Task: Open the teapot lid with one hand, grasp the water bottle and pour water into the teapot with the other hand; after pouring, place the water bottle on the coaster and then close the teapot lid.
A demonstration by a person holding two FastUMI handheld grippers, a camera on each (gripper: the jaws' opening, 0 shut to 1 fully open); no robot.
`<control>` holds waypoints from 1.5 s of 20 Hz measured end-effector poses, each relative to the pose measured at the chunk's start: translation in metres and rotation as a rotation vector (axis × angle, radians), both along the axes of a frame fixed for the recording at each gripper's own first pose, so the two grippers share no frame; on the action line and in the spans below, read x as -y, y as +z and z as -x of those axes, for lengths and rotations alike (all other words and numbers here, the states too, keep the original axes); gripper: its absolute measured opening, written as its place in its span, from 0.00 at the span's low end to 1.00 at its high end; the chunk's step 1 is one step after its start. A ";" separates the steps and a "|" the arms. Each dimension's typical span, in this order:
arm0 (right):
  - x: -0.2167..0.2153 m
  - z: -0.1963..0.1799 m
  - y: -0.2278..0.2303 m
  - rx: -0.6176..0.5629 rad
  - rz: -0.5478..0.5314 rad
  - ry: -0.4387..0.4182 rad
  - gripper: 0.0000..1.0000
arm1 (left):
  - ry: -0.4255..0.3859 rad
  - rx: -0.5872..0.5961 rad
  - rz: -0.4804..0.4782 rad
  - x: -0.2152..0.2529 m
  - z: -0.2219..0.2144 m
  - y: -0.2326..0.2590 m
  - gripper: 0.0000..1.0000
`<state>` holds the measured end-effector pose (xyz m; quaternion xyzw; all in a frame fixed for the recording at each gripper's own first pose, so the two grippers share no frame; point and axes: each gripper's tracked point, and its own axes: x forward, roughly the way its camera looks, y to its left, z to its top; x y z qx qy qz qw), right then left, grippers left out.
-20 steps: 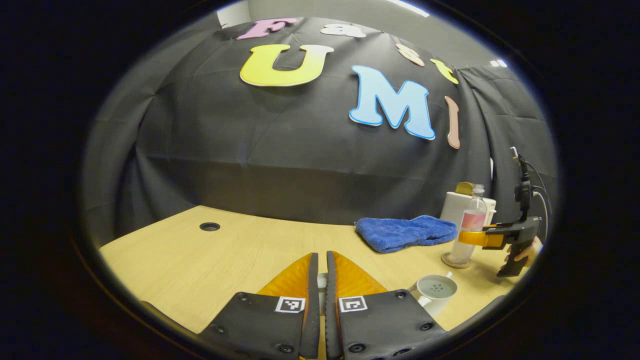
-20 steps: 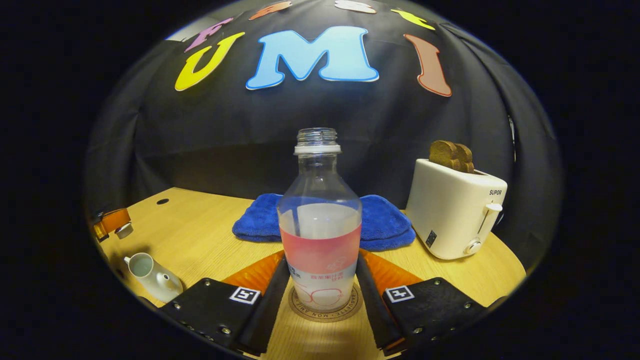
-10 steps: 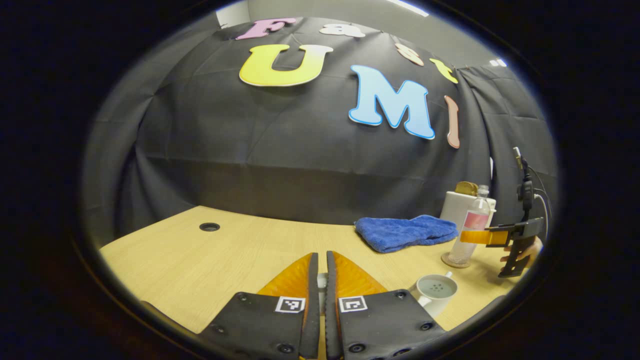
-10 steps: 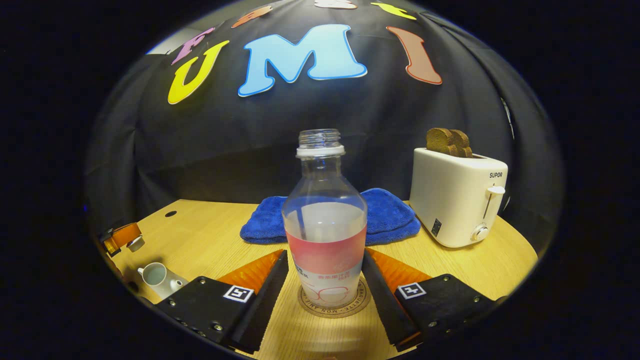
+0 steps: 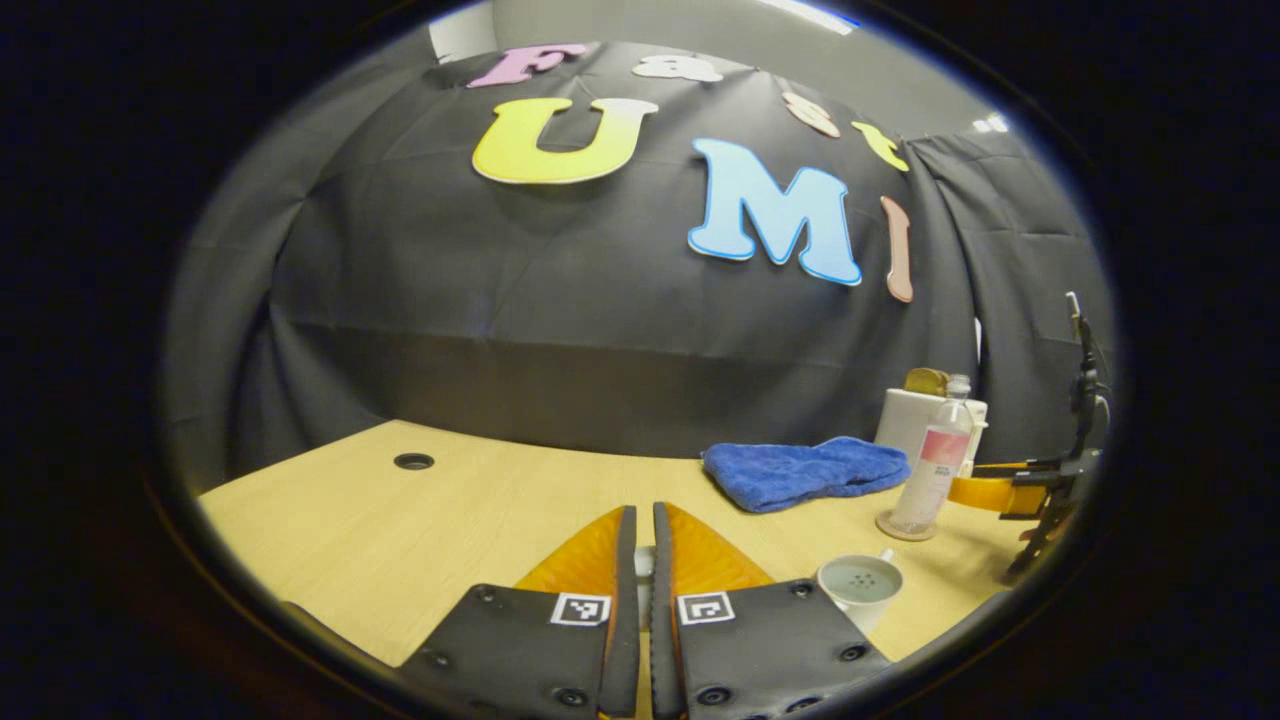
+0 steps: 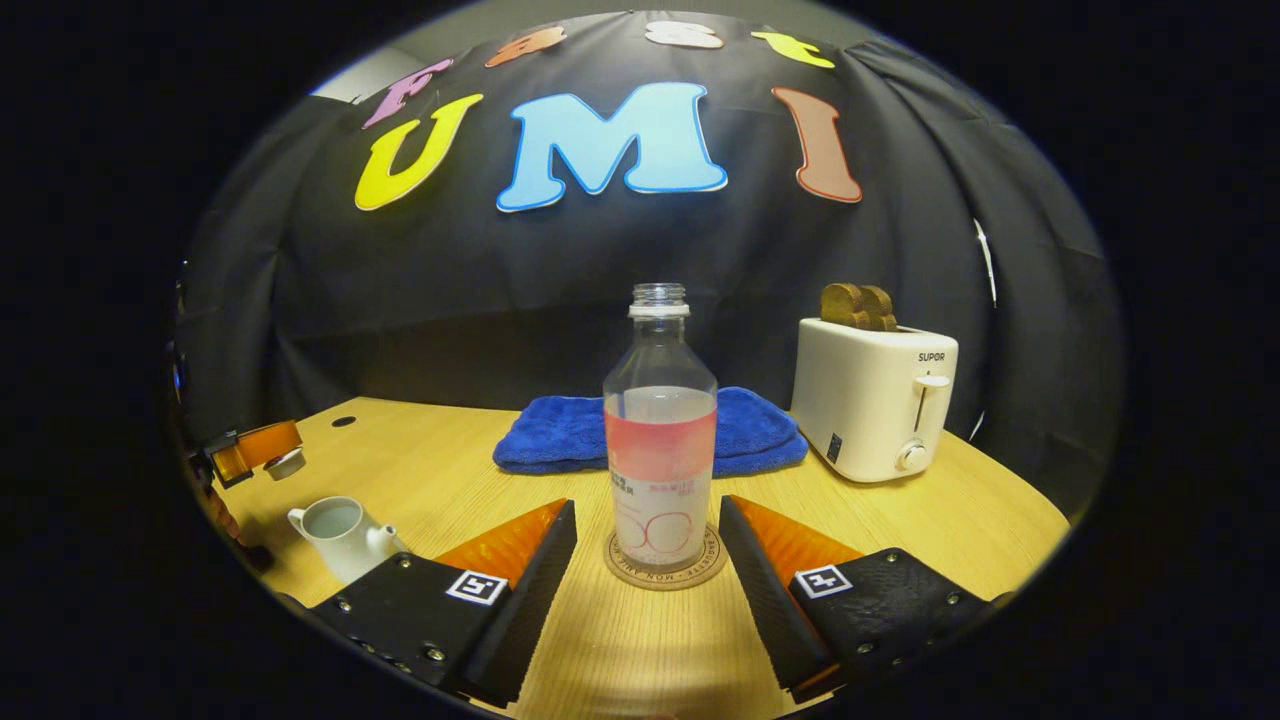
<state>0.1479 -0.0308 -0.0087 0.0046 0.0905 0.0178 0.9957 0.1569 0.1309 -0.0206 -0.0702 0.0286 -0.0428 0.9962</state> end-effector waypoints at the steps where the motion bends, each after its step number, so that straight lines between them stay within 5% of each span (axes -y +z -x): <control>1: -0.003 0.008 0.000 0.006 0.014 0.005 0.89 | -0.009 0.002 -0.010 0.006 0.000 0.001 0.13; 12: -0.027 0.082 -0.007 0.037 -0.013 0.033 0.89 | -0.169 0.056 -0.056 0.103 0.020 0.022 0.11; 30: -0.025 0.103 0.003 0.050 -0.122 0.070 0.89 | -0.142 -0.008 -0.232 0.137 0.011 0.004 0.13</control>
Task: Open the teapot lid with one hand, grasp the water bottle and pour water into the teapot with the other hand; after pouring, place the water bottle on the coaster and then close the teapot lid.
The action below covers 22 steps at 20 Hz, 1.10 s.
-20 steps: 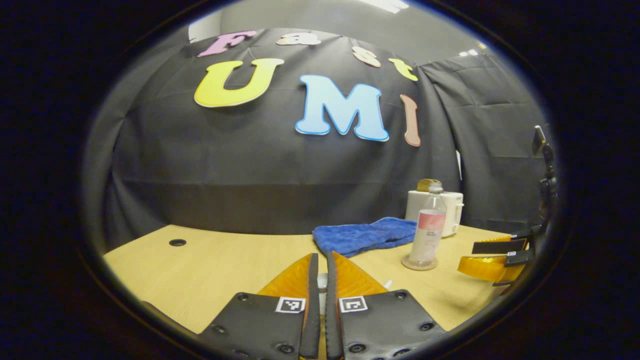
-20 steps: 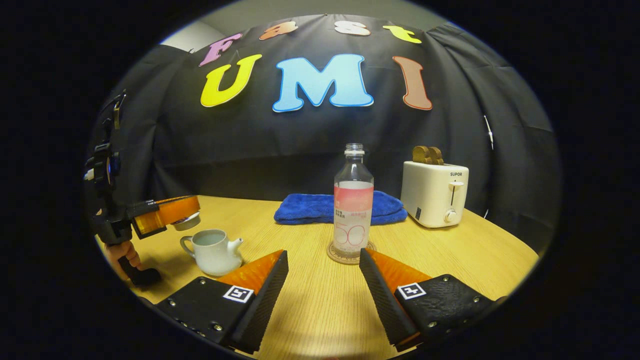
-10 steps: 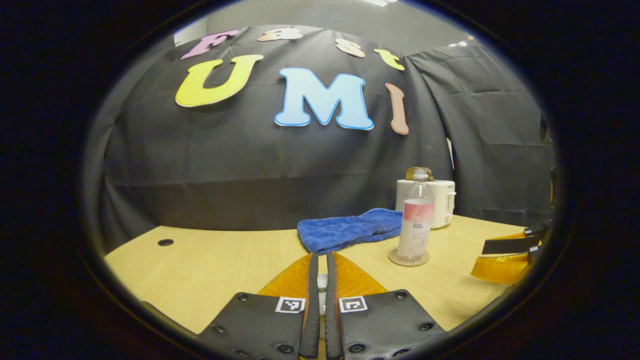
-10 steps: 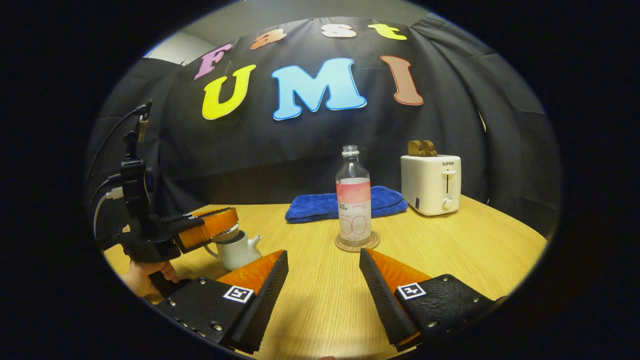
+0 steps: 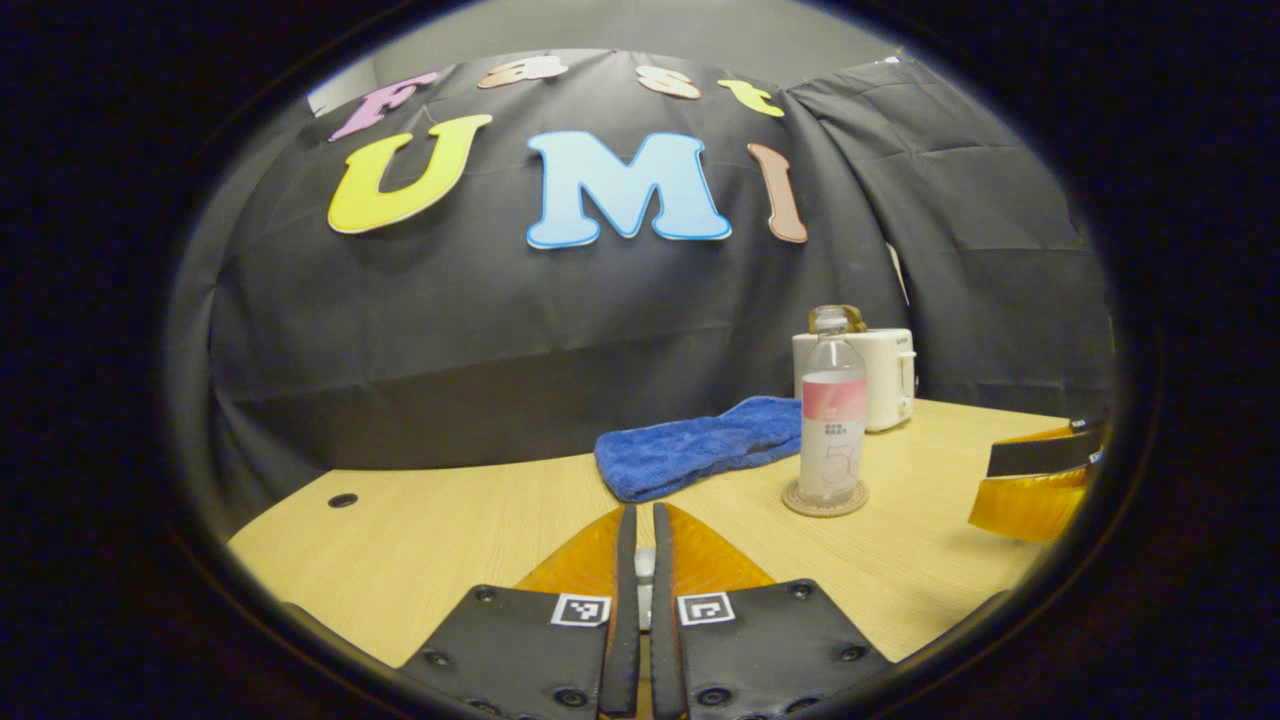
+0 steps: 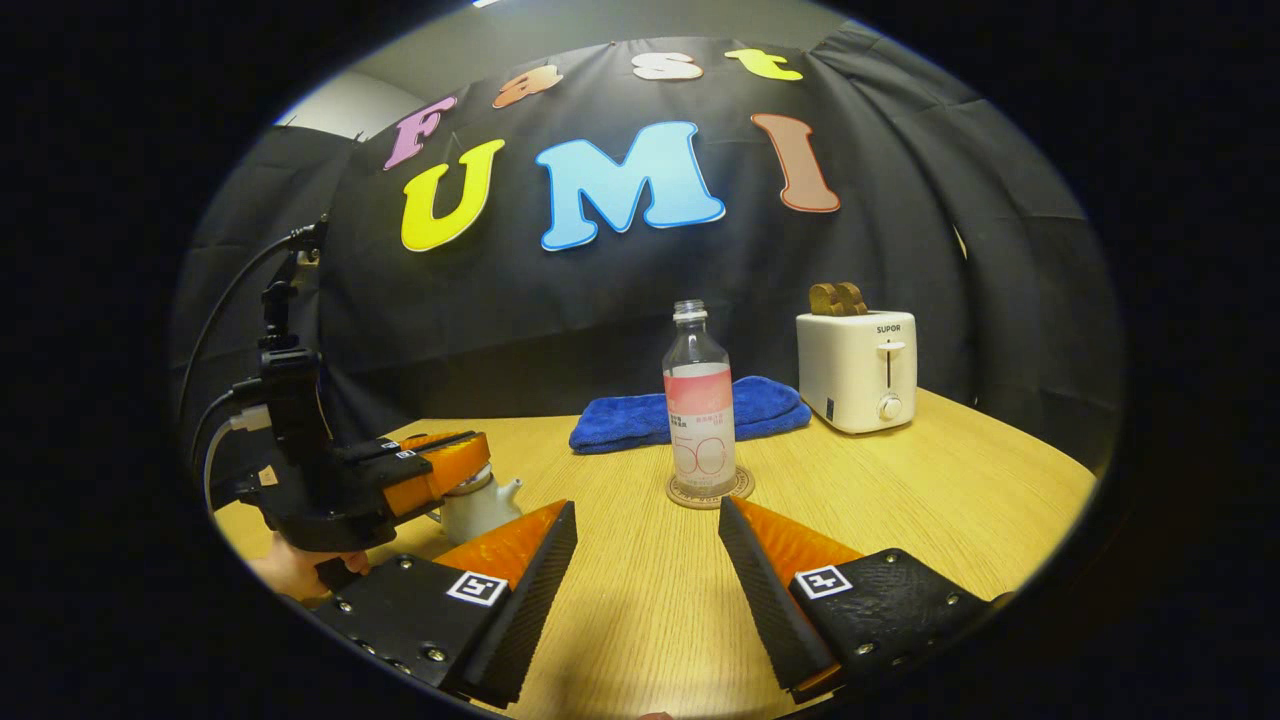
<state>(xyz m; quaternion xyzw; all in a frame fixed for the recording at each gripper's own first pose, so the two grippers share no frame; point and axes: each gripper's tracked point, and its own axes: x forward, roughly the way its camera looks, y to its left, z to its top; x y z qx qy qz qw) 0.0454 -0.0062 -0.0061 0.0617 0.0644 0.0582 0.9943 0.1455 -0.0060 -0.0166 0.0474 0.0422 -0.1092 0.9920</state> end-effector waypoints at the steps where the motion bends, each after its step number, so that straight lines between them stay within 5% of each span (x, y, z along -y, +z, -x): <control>1: -0.002 0.001 0.001 0.001 -0.004 0.006 0.89 | 0.003 0.001 -0.004 0.000 0.000 0.002 0.13; 18: -0.002 0.004 0.007 0.068 0.127 -0.039 0.89 | 0.053 0.034 0.048 0.003 0.037 0.008 0.25; 20: -0.002 0.006 0.010 0.085 0.129 -0.045 0.89 | 0.059 0.036 0.057 0.004 0.046 0.008 0.36; 22: -0.003 0.008 0.014 0.102 0.128 -0.046 0.89 | 0.065 0.035 0.066 0.004 0.056 0.009 0.31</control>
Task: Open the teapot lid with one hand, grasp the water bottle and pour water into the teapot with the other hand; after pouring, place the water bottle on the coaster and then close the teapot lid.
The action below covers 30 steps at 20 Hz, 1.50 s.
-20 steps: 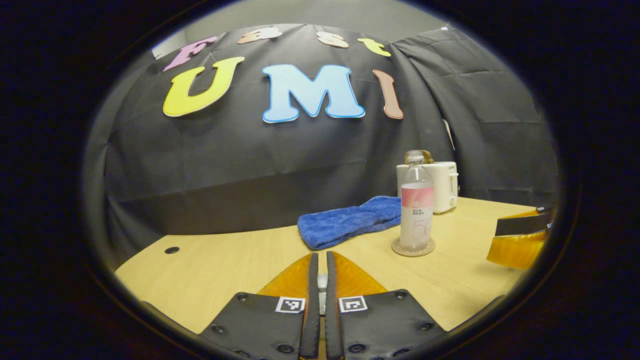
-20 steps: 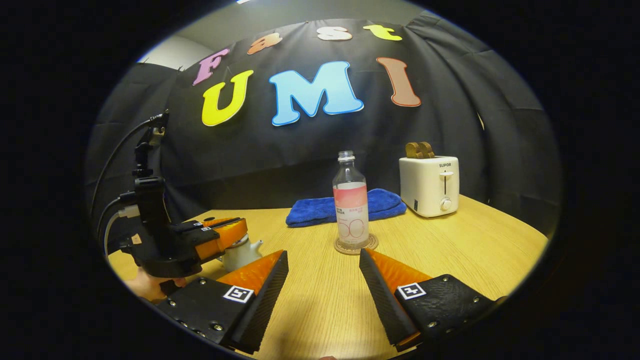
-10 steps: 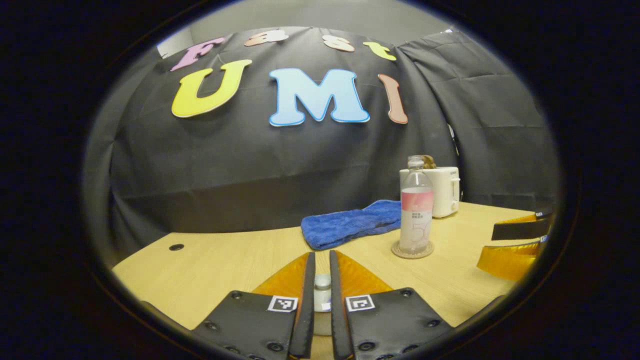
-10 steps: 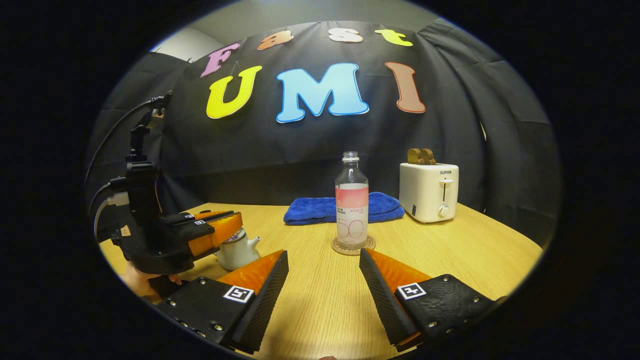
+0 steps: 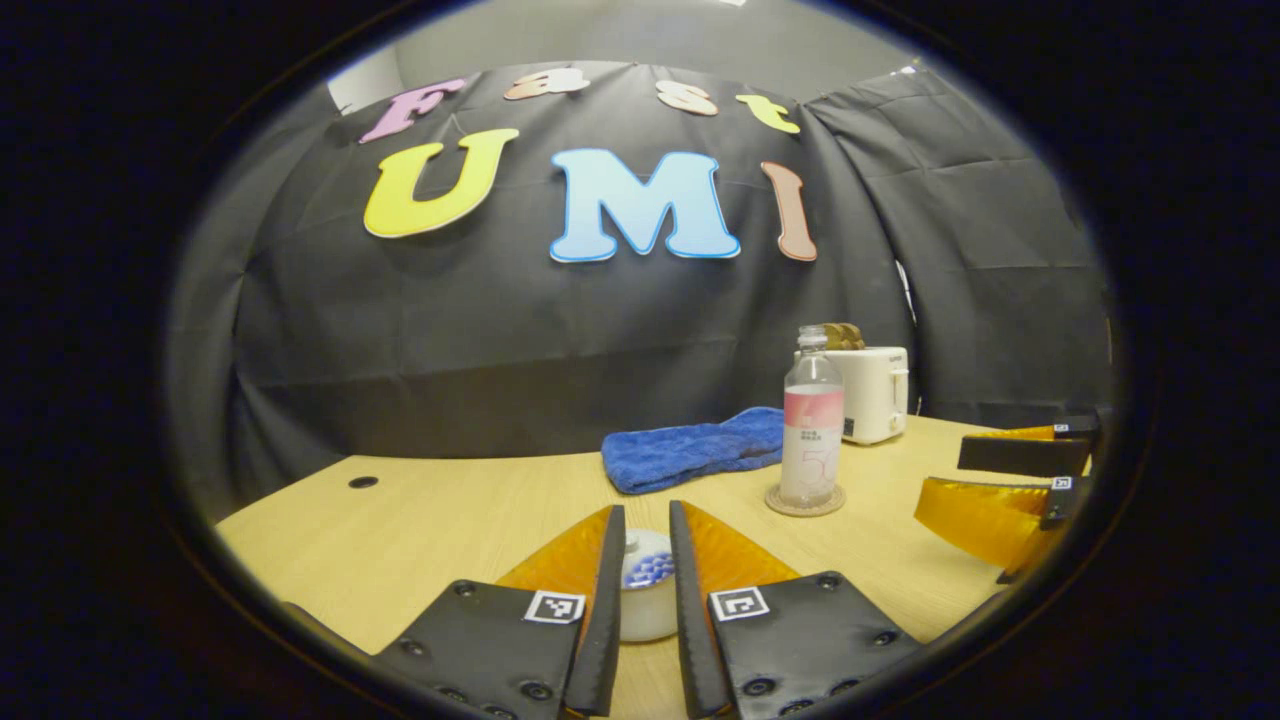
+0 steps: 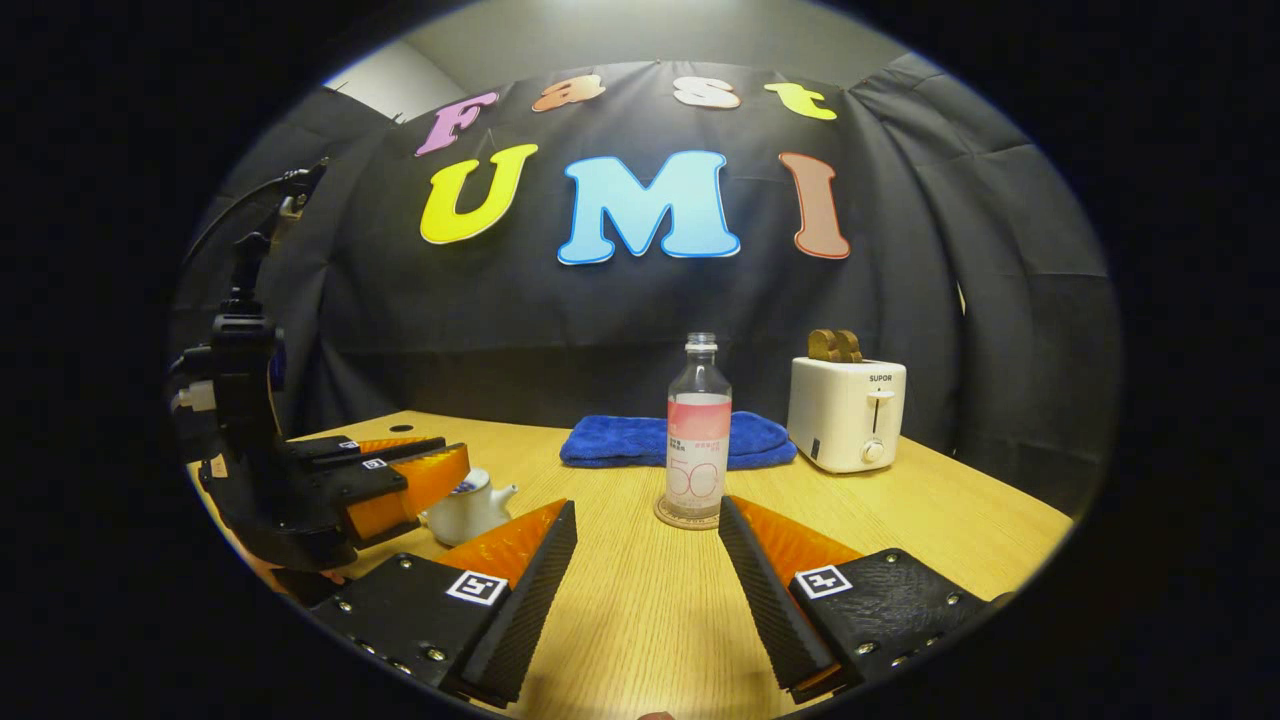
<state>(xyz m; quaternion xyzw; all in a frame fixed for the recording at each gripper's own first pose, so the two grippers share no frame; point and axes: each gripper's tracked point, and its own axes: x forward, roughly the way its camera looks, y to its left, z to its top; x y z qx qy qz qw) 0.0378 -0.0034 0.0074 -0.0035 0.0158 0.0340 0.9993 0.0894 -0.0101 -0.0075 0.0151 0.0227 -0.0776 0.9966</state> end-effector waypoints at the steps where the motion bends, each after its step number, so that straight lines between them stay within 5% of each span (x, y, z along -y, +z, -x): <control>1: 0.000 0.001 0.002 0.007 0.002 -0.002 0.89 | 0.009 0.002 0.004 -0.002 0.005 -0.001 0.32; 12: -0.011 0.044 -0.008 -0.003 0.014 0.018 0.89 | 0.111 0.032 0.029 -0.033 0.052 0.003 0.37; 19: -0.022 0.069 -0.011 0.008 0.003 0.042 0.89 | 0.135 0.054 0.035 -0.032 0.094 0.007 0.32; 30: -0.022 0.081 -0.010 0.029 -0.006 -0.004 0.89 | 0.196 0.051 0.031 -0.038 0.127 0.006 0.43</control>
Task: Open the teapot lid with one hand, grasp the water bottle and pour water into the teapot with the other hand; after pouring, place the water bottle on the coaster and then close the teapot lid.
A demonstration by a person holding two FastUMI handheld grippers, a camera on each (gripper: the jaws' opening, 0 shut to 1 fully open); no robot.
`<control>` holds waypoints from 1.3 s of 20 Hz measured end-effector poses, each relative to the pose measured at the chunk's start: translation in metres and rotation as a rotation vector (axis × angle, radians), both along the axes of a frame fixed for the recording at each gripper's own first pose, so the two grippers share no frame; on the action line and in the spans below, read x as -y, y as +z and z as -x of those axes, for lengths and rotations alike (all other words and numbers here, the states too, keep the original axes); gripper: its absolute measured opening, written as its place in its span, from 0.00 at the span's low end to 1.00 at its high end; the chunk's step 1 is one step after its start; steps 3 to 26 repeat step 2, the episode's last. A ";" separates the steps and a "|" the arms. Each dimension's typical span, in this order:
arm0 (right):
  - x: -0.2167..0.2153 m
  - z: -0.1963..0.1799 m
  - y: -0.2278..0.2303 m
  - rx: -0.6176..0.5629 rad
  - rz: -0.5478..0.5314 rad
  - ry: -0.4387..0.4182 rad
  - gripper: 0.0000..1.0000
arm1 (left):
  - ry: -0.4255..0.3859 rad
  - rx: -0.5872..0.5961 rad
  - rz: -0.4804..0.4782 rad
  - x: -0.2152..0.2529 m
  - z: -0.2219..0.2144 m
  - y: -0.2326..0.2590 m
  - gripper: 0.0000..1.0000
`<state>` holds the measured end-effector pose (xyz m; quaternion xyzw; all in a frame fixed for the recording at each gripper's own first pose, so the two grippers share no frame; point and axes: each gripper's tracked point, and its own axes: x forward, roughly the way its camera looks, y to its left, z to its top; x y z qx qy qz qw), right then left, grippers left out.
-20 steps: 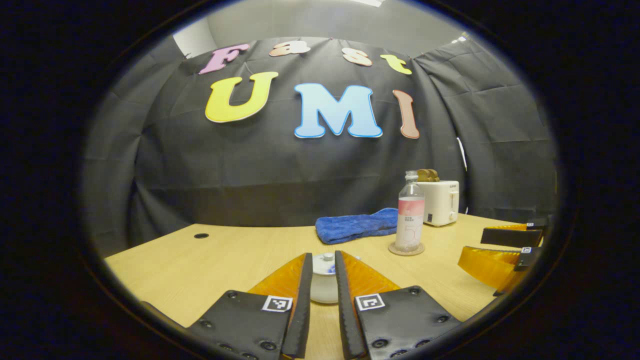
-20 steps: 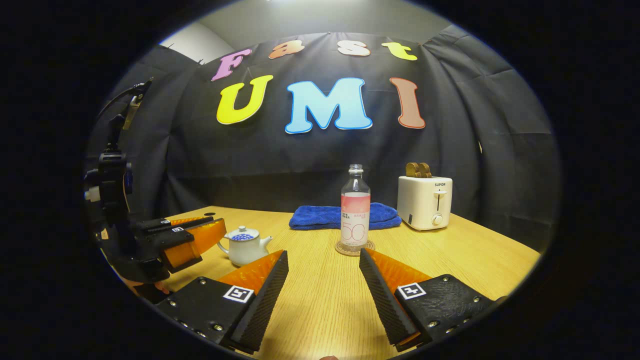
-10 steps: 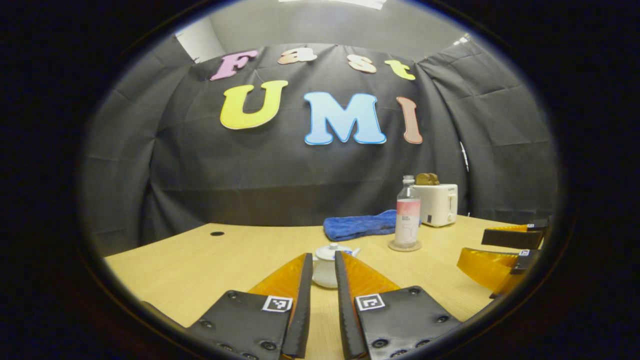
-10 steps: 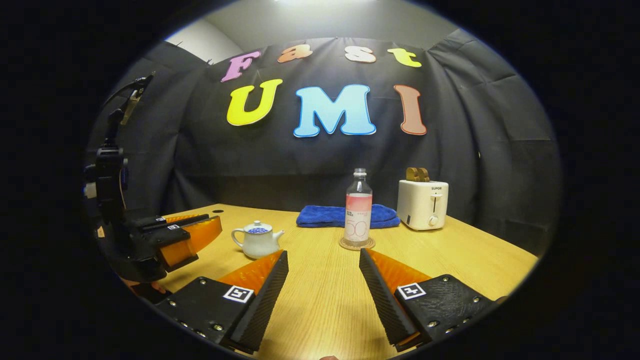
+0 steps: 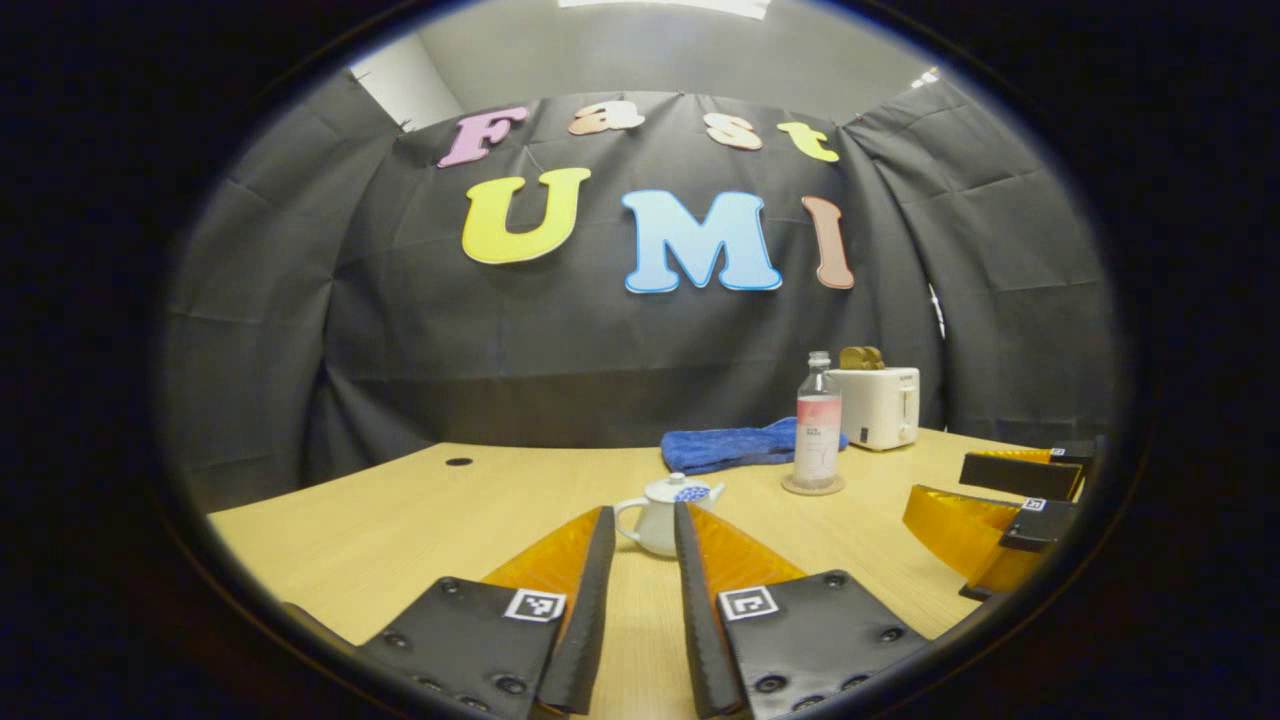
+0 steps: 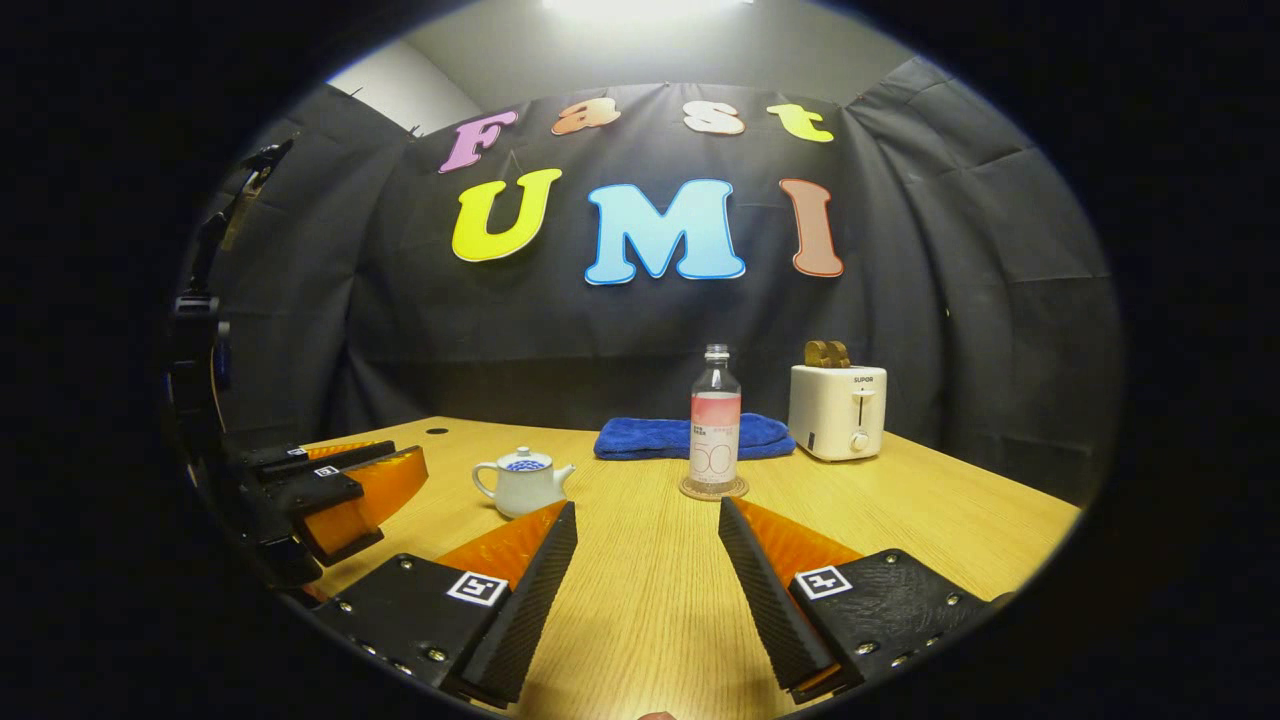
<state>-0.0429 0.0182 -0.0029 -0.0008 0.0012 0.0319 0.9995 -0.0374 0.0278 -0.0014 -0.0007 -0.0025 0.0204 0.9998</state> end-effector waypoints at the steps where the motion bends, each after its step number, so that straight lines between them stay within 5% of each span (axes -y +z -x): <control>1: 0.001 0.000 0.000 0.000 -0.001 -0.009 0.89 | 0.000 0.000 0.000 0.001 0.001 -0.001 0.43; 26: 0.002 -0.001 0.001 0.002 -0.001 -0.015 0.89 | 0.000 0.000 0.000 0.001 0.001 0.000 0.43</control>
